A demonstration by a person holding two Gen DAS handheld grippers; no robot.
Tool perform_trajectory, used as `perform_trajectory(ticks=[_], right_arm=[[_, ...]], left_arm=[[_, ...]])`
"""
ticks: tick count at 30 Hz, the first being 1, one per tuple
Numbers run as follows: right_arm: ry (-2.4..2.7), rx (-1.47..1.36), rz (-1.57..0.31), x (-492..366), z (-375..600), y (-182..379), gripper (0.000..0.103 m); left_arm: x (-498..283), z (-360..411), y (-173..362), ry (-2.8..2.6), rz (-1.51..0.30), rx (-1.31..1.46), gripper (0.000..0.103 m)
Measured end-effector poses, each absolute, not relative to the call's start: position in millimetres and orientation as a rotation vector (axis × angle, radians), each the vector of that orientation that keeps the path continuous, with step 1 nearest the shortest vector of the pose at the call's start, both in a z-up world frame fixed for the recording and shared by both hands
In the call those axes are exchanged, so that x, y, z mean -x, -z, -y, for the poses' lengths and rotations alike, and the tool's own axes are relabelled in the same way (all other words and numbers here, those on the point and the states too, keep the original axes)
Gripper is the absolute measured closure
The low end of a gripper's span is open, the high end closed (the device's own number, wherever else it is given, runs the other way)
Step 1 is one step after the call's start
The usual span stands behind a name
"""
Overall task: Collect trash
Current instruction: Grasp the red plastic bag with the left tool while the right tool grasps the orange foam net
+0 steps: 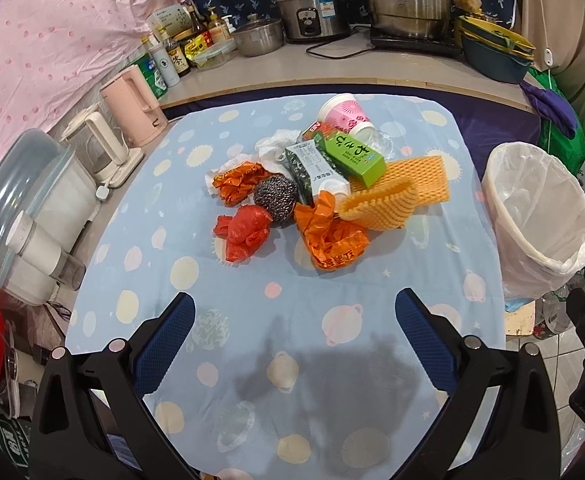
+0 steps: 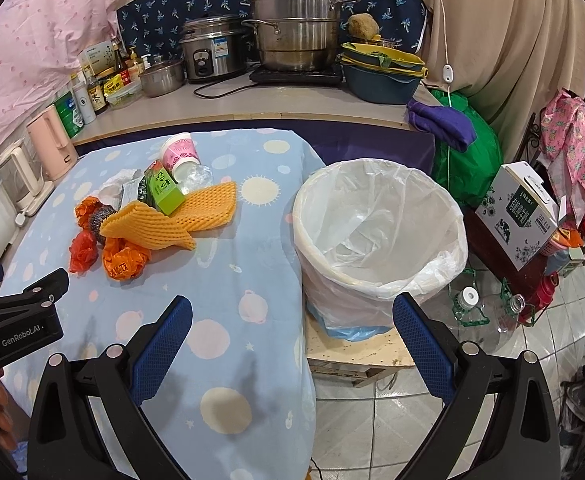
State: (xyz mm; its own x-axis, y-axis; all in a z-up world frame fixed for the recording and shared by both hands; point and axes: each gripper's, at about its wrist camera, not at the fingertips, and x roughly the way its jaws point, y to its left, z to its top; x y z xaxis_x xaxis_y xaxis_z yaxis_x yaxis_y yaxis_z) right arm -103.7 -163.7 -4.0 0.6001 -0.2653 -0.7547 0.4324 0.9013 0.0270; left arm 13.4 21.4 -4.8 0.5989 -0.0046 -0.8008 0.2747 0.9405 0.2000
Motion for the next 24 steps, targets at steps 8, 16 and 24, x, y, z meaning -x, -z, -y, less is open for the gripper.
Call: perform_trajectory(ticks=[8, 16, 24], right_arm=[[0.337, -0.221, -0.857, 65, 144, 19, 0.007], [0.243, -0.224, -0.849, 21, 114, 28, 0.007], [0.165, -0.211, -0.819, -21, 83, 29, 0.007]], left_arm=[[-40, -51, 16, 0.122, -0.950, -0.274, 0.007], [-68, -89, 26, 0.076, -0.973, -0.217, 0.007], [-88, -120, 39, 0.051, -1.002, -0.172, 0.007]])
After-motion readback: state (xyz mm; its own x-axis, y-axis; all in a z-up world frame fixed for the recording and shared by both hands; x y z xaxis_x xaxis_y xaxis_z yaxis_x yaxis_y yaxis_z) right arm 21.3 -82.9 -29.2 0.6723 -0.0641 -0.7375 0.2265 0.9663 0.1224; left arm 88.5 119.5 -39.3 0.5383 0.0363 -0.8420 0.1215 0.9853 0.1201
